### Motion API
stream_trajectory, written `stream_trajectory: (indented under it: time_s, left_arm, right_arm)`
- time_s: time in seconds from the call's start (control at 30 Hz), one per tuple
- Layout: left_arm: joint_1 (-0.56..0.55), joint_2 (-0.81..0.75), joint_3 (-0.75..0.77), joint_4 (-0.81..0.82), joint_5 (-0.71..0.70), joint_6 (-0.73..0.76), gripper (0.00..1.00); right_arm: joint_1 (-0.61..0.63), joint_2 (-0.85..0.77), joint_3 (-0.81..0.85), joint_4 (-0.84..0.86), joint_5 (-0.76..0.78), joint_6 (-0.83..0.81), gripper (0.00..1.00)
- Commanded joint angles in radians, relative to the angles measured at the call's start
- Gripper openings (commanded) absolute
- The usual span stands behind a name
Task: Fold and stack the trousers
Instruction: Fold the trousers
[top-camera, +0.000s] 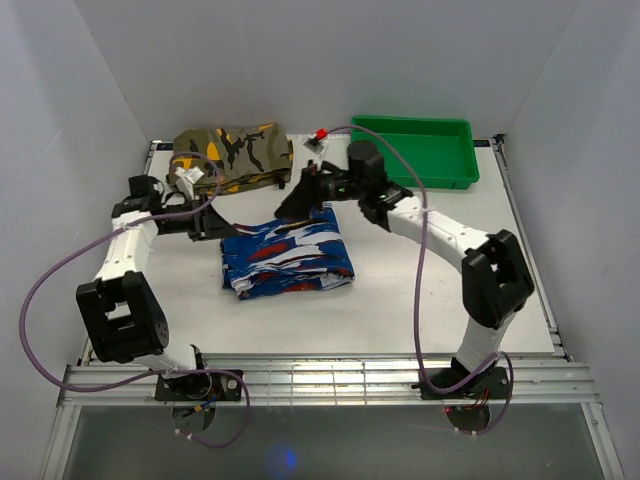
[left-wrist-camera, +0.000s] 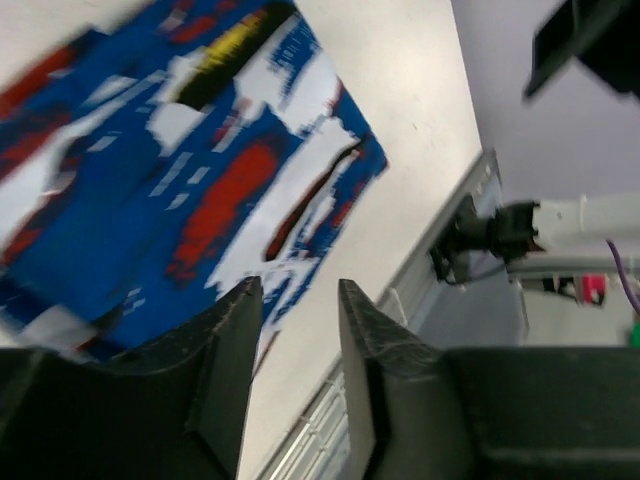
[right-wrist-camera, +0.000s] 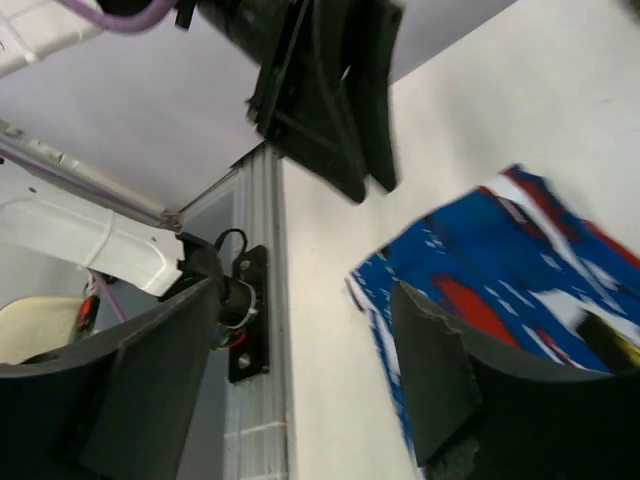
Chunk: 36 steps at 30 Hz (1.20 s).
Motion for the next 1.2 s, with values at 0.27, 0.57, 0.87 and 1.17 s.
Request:
stream_trajectory:
  time_s: [0.27, 0.57, 0.87, 1.17]
  left_arm:
    - [-0.101, 0.366, -0.080, -0.095, -0.147, 0.023, 0.31]
    - [0.040, 0.628, -0.036, 0.009, -0.232, 0.017, 0.40]
    - [0.039, 0.618, 0.207, -0.102, -0.130, 0.154, 0.48]
    - [0.011, 0.403, 0.254, -0.518, 0.048, 0.543, 0.52]
  right_arm:
    - [-0.122, 0.035, -0.479, 0.299, -0.183, 0.182, 0.59]
    - [-0.081, 0.257, -0.556, 0.266, -0.133, 0.180, 0.68]
    - [-0.079, 0.221, -0.416, 0.157, -0.107, 0.116, 0.76]
    - [-0.101, -0.042, -0.365, 0.092, -0.095, 0.051, 0.83]
